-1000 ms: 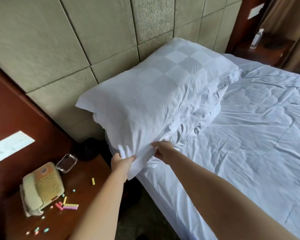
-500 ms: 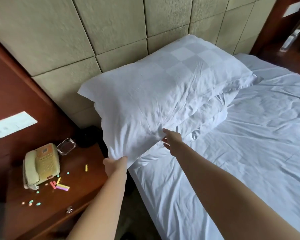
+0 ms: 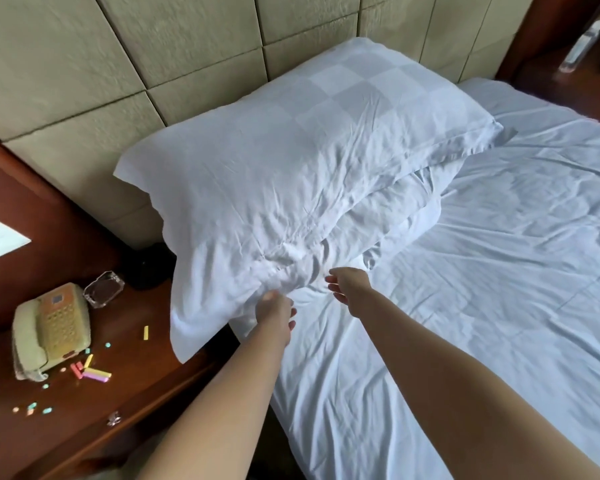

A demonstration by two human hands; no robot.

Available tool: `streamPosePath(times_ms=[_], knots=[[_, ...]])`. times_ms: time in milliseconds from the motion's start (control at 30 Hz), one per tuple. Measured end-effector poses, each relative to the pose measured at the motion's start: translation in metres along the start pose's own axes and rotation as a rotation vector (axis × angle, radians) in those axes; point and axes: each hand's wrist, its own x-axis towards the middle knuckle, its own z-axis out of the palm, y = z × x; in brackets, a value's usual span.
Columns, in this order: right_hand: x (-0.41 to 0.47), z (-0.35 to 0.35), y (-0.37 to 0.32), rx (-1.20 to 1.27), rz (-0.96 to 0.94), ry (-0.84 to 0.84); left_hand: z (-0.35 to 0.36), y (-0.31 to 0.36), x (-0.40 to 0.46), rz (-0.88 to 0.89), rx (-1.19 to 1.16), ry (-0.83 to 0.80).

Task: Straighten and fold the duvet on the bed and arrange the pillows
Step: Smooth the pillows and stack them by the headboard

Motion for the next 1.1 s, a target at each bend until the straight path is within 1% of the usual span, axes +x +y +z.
streamPosePath(times_ms=[100,167,267,300,333,400,433,467,533,600,733,833,933,1000,1100], knots=[[0.023,-0.007,0.006,-0.002,0.037,0.02,0.017,-0.007,0.02,-0.001,0.042,0.008],[0.04,-0.005,0.005,0.004,0.055,-0.018,0.021,-0.016,0.033,-0.012,-0.026,0.085],[0.065,0.008,0.005,0.011,0.092,-0.103,0.018,-0.036,0.062,0.084,-0.077,0.214],[0.072,0.014,0.003,0.02,0.074,-0.085,0.016,-0.042,0.069,0.094,-0.102,0.228],[0.079,0.018,0.0,0.016,-0.005,-0.02,0.014,-0.044,0.073,0.087,-0.174,0.227],[0.084,0.02,-0.014,-0.137,-0.249,0.2,0.013,-0.041,0.075,0.068,-0.312,0.187],[0.084,0.017,-0.019,-0.224,-0.355,0.283,0.014,-0.039,0.076,0.072,-0.328,0.159],[0.086,0.012,-0.019,-0.288,-0.401,0.324,0.015,-0.038,0.079,0.077,-0.308,0.136],[0.09,0.002,-0.003,-0.408,-0.346,0.32,0.018,-0.038,0.084,0.057,-0.248,0.117],[0.101,-0.004,0.016,-0.459,-0.236,0.219,0.017,-0.042,0.086,0.003,-0.22,0.116],[0.101,-0.001,0.01,-0.268,-0.156,0.136,0.007,-0.049,0.083,-0.01,-0.172,0.124],[0.079,-0.002,0.014,-0.105,-0.082,0.052,0.002,-0.047,0.07,0.011,-0.163,0.133],[0.055,-0.001,0.021,-0.078,-0.045,0.007,-0.003,-0.04,0.055,-0.017,-0.117,0.09],[0.038,-0.003,0.013,-0.074,-0.066,0.033,-0.007,-0.033,0.04,-0.023,-0.072,0.024],[0.012,-0.003,-0.019,0.109,-0.179,0.076,-0.011,-0.016,0.017,0.067,-0.141,-0.114]])
